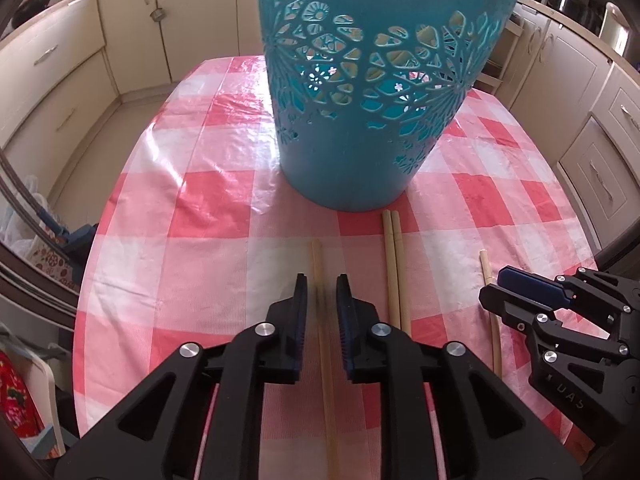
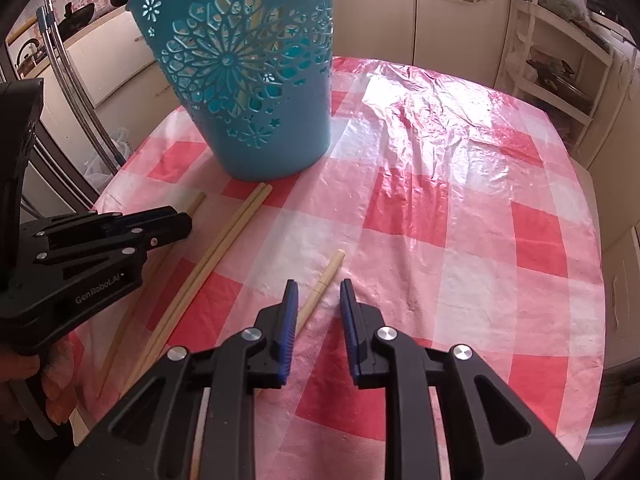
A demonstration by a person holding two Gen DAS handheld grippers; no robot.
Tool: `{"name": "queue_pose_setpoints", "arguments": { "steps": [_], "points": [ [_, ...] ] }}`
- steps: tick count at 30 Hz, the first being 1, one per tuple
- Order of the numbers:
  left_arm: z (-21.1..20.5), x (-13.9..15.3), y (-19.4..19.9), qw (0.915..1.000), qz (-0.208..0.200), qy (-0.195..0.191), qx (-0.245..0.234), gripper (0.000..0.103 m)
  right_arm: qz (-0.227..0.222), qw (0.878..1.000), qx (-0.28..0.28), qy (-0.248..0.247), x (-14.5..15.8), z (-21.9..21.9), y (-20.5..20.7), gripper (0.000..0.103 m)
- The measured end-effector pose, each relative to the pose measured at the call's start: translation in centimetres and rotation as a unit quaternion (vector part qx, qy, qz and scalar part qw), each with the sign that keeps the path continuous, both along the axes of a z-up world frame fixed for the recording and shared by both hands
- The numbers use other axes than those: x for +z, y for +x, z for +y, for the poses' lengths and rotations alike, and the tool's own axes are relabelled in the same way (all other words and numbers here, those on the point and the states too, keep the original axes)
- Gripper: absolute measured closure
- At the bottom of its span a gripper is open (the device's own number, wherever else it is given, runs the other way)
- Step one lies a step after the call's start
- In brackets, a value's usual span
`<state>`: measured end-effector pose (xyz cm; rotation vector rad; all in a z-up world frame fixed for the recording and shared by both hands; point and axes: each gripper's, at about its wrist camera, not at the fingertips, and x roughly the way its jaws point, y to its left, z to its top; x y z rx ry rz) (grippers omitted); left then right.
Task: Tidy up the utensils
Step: 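Close the left tool on one chopstick from the bundle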
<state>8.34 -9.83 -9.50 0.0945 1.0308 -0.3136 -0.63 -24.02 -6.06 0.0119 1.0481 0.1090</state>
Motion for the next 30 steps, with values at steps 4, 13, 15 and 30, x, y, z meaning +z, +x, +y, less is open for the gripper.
{"name": "queue_pose_setpoints", "arguments": {
  "steps": [4,13,15,30],
  "points": [
    [-0.4,0.0,0.4,1.0,-0.002,-0.004,-0.008,0.078,-0.009,1.0,-0.004,0.016,0.0,-0.5,0.1,0.081],
    [1.4,0.2,0.9,0.9989,0.011,-0.044,-0.012,0.075,-0.016,1.0,0.025,-0.001,-0.1,1.0,0.3,0.084],
    [1.2,0.2,0.8,0.9992,0.007,-0.034,-0.02,0.075,-0.014,1.0,0.022,0.004,-0.1,0.8,0.4,0.084],
    [-2.5,-0.2,-0.8,0.9928,-0.045,0.076,-0.081,0.099,-0.02,1.0,0.02,-0.002,-0.3,1.0,0.2,0.084]
  ]
}}
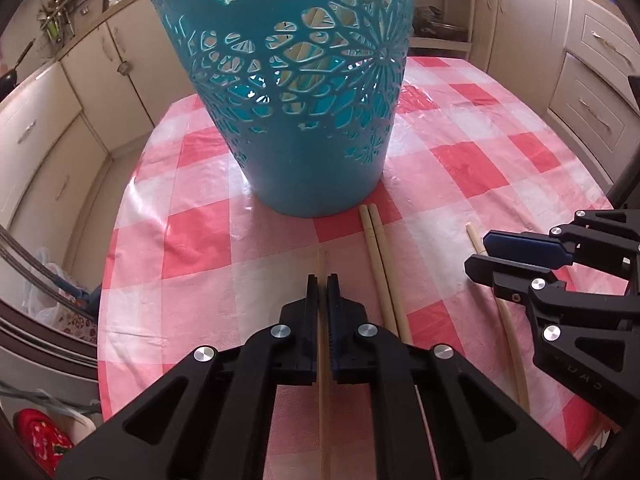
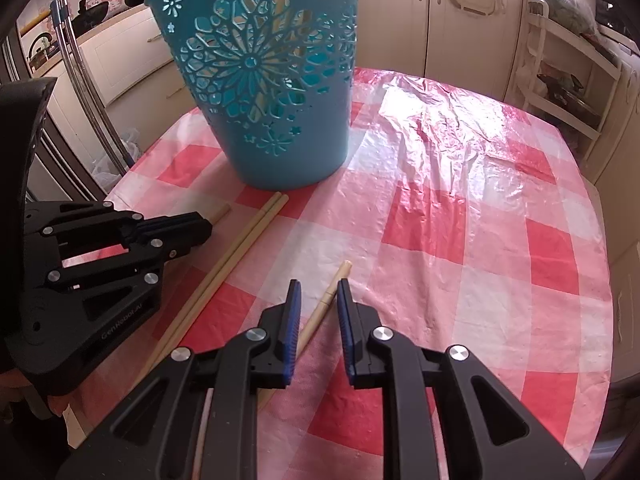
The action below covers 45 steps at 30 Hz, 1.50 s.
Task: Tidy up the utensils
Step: 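Close the left tool on one chopstick from the bundle, then lift the chopstick with the left tool and open it over the basket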
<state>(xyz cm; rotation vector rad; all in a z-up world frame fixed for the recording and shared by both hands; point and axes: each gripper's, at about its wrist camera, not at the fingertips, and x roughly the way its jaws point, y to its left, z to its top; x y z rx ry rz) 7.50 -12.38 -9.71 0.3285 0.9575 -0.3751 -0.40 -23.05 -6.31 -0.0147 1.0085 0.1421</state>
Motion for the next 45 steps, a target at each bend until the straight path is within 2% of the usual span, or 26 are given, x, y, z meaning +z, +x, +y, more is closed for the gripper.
{"name": "queue_pose_setpoints", "arguments": {
  "steps": [9,13,16,20,23,28,33,39,45],
  "points": [
    [0.1,0.1,-0.2,1.0,0.001,-0.001,0.0,0.099,-0.016,0.999,0.011,-0.027,-0.2,0.9,-0.1,0.08],
    [0.1,0.5,-0.3,1.0,-0.007,0.001,0.002,0.099,-0.016,1.0,0.01,-0.021,-0.2,0.8,-0.1,0.08],
    [0.3,0.8,-0.3,1.0,-0.008,-0.003,0.004,0.099,-0.017,1.0,0.015,-0.01,-0.2,0.7,0.0,0.073],
    [1.1,1.8,-0.3,0.9995,0.0,-0.03,0.009,0.099,-0.016,1.0,0.016,0.004,-0.3,0.5,0.1,0.069],
    [2.5,3.6,-0.1,0.9963,0.01,-0.084,0.017,0.099,-0.016,1.0,0.015,0.012,-0.3,0.3,0.1,0.068],
    [5.5,8.6,-0.7,0.9817,-0.001,-0.189,0.021,0.099,-0.015,1.0,0.017,0.017,-0.2,0.1,0.2,0.067],
    [7.0,15.5,-0.5,0.9643,-0.046,-0.26,0.012,0.099,-0.016,1.0,0.018,0.013,-0.2,0.1,0.1,0.066],
    [5.9,22.7,1.3,0.9466,-0.134,-0.293,0.003,0.099,-0.016,1.0,0.018,0.011,-0.2,0.2,0.1,0.066],
    [3.2,26.0,5.2,0.925,-0.219,-0.309,0.032,0.099,-0.016,1.0,0.021,0.016,-0.2,0.2,0.0,0.063]
  ]
}}
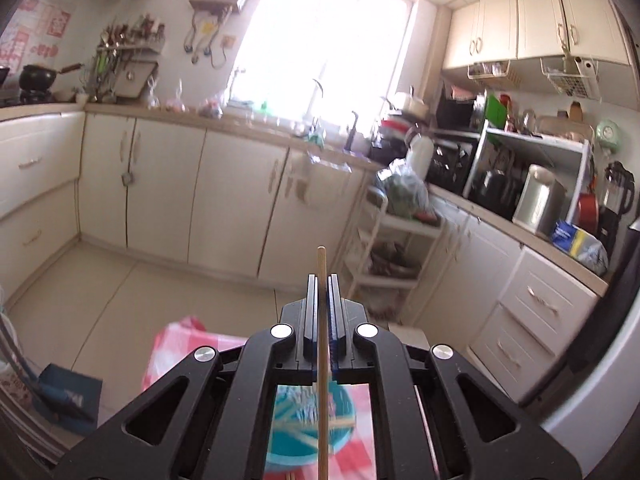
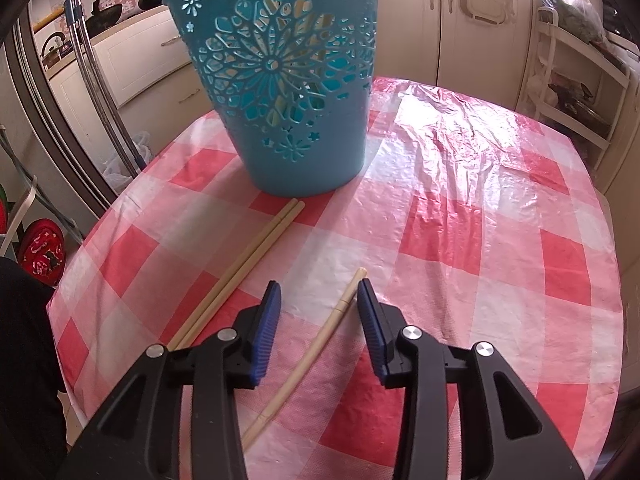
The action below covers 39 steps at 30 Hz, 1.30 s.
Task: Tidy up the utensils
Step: 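Lift the chopstick with the left tool and open it over the basket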
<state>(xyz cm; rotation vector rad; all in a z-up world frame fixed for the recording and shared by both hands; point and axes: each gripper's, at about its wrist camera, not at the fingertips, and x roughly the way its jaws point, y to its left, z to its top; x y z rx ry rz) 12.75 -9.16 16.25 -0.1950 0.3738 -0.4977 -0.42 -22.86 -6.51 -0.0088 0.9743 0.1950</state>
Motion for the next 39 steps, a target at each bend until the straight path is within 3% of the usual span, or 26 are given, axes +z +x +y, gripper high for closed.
{"name": "queue_pose_setpoints", "arguments": {
  "steps": [7,18,26,28,30,32,36,39],
  "points": [
    [-2.2,-1.2,4.5,0.9976,-0.034,0.004,0.061,0.099,0.002,1.0,-0.004,0.021,0.0,-0.8,0.4,0.061],
    [-1.8,-7.0,7.0,0.9966,-0.001,0.008,0.082,0.099,0.002,1.0,0.003,0.021,-0.1,-0.4,0.5,0.055],
    [-2.3,-10.0,5.7,0.9955,0.036,0.06,0.064,0.098,0.002,1.0,0.003,0.022,-0.1,-0.4,0.5,0.055],
    [-2.1,-10.7,5.2,0.9939,0.056,0.076,0.057,0.088,0.002,1.0,0.003,0.023,-0.1,-0.4,0.5,0.055],
    [-1.5,-11.0,3.9,0.992,0.062,0.091,0.062,0.057,0.002,1.0,0.003,0.025,-0.1,-0.5,0.6,0.055],
    [-0.4,-10.8,2.2,0.9909,0.057,0.096,0.075,0.043,0.002,1.0,0.002,0.026,0.0,-0.5,0.6,0.055],
    [2.5,-10.3,-0.8,0.9901,0.052,0.089,0.095,0.026,0.002,0.999,-0.008,0.042,0.1,-1.1,0.3,0.055],
    [5.0,-10.7,-2.4,0.9885,0.048,0.071,0.124,0.021,0.004,0.998,-0.035,0.058,0.2,-1.8,-0.5,0.055]
  ]
}}
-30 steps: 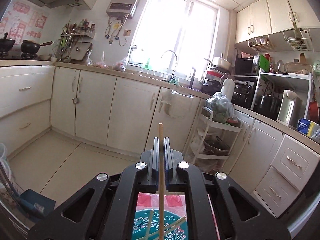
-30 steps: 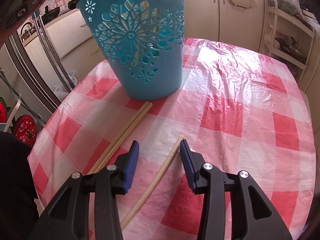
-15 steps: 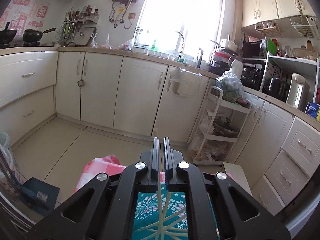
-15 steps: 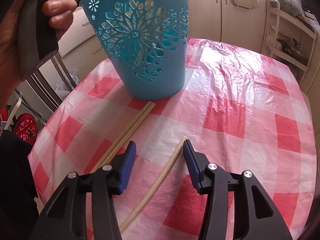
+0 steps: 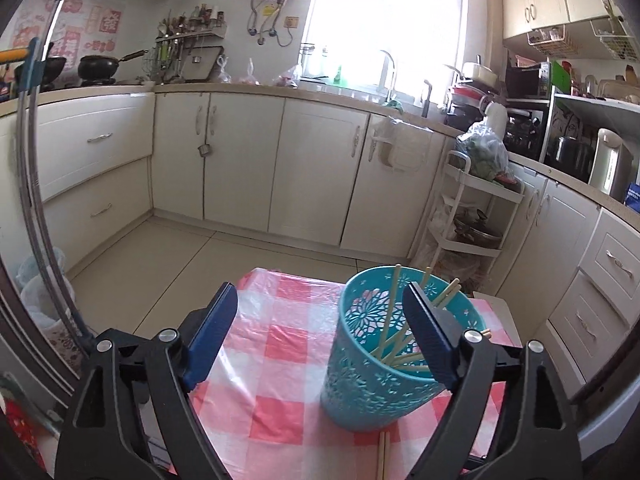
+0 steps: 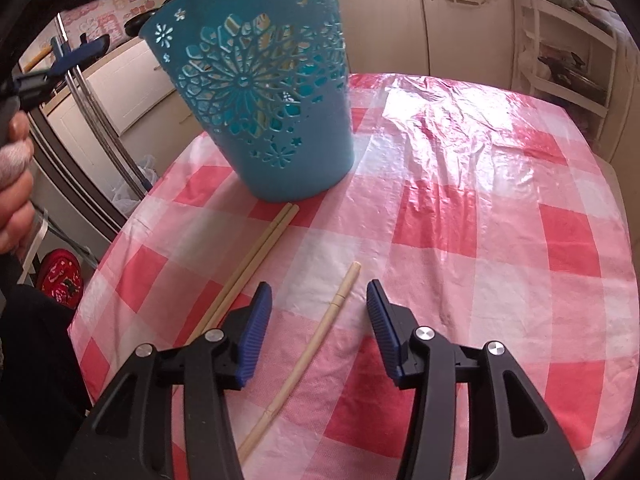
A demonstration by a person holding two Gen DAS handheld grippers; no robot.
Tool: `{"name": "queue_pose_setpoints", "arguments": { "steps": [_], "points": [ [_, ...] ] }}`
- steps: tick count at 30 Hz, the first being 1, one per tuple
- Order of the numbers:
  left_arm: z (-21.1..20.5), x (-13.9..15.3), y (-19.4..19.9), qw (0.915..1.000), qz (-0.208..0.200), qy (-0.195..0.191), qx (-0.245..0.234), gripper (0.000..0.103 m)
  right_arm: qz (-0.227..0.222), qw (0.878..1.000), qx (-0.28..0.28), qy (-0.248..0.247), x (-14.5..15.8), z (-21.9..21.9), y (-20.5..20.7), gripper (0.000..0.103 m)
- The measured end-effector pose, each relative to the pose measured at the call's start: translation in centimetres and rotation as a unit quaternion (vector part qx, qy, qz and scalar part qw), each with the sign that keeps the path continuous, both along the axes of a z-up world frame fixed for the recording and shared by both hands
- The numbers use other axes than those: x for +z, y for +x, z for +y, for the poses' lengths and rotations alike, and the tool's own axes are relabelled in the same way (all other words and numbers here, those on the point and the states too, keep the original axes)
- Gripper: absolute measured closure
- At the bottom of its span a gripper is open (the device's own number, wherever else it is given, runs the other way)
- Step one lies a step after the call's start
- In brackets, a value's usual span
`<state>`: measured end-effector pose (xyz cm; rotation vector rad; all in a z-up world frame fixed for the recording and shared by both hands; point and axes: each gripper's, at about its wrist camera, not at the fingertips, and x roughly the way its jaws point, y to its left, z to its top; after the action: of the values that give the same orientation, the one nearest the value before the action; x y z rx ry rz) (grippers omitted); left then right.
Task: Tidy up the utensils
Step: 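Close the right tool on the loose chopstick and lift it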
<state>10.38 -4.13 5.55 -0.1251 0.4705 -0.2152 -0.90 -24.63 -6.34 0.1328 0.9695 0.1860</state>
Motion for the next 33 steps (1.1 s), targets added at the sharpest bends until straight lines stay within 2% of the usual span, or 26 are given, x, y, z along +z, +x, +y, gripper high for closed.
{"name": "queue_pose_setpoints", "arguments": {
  "steps": [2,5,8,10,11,13,14,16,19,20,21,23,27,28,29,30,31,33],
  "points": [
    [1.4,-0.8,0.1,0.9997,0.012,-0.012,0.015,0.021,0.001,1.0,-0.007,-0.019,0.1,0.4,-0.5,0.055],
    [3.2,-2.2,1.3,0.9974,0.052,-0.031,0.038,0.021,-0.002,0.998,-0.018,-0.066,0.0,1.7,-1.0,0.055],
    [4.3,-2.3,1.6,0.9964,0.059,-0.042,0.044,0.021,-0.003,0.994,-0.016,-0.105,-0.2,2.8,-0.8,0.07],
    [4.8,-2.1,1.6,0.9963,0.057,-0.045,0.045,0.021,-0.001,0.993,0.025,-0.117,0.0,3.3,-0.7,0.084],
    [5.0,-2.1,1.6,0.9963,0.057,-0.048,0.043,0.021,0.0,0.988,0.067,-0.14,0.1,3.9,-0.7,0.09],
    [5.2,-2.0,1.7,0.9961,0.06,-0.048,0.042,0.021,0.002,0.97,0.148,-0.194,0.3,4.8,-0.8,0.092],
    [5.2,-2.1,1.8,0.996,0.063,-0.048,0.042,0.021,0.007,0.963,0.175,-0.206,0.4,4.9,-0.8,0.093],
    [5.1,-2.2,2.1,0.9952,0.072,-0.05,0.042,0.021,0.028,0.959,0.193,-0.207,0.6,4.0,-0.4,0.094],
    [4.6,-2.4,2.3,0.9951,0.077,-0.049,0.039,0.021,0.047,0.972,0.149,-0.177,1.1,2.2,0.2,0.094],
    [4.3,-2.4,2.3,0.9953,0.077,-0.045,0.037,0.021,0.052,0.977,0.131,-0.161,1.2,1.7,0.4,0.09],
    [4.1,-2.5,2.3,0.9956,0.078,-0.04,0.035,0.021,0.055,0.981,0.115,-0.148,1.2,1.5,0.3,0.078],
    [3.6,-2.6,2.3,0.9959,0.08,-0.03,0.029,0.021,0.06,0.983,0.09,-0.145,0.6,1.7,0.0,0.065],
    [2.9,-2.8,2.2,0.9965,0.08,-0.012,0.024,0.019,0.043,0.99,0.044,-0.128,0.4,1.3,-1.1,0.065],
    [2.8,-2.8,2.2,0.9965,0.08,-0.01,0.024,0.019,0.04,0.992,0.032,-0.118,0.3,1.0,-1.3,0.066],
    [2.7,-2.8,2.2,0.9964,0.081,-0.009,0.023,0.019,0.035,0.992,0.024,-0.115,0.3,1.0,-1.3,0.073],
    [2.6,-2.8,2.3,0.9964,0.081,-0.008,0.022,0.019,0.028,0.992,0.016,-0.119,0.3,1.0,-1.4,0.087],
    [2.5,-2.8,2.3,0.9964,0.082,-0.006,0.021,0.019,0.025,0.992,0.01,-0.124,0.4,1.1,-1.5,0.095],
    [2.4,-2.8,2.2,0.9966,0.08,0.001,0.019,0.018,0.02,0.992,-0.004,-0.123,0.7,0.8,-1.6,0.097]
  ]
}}
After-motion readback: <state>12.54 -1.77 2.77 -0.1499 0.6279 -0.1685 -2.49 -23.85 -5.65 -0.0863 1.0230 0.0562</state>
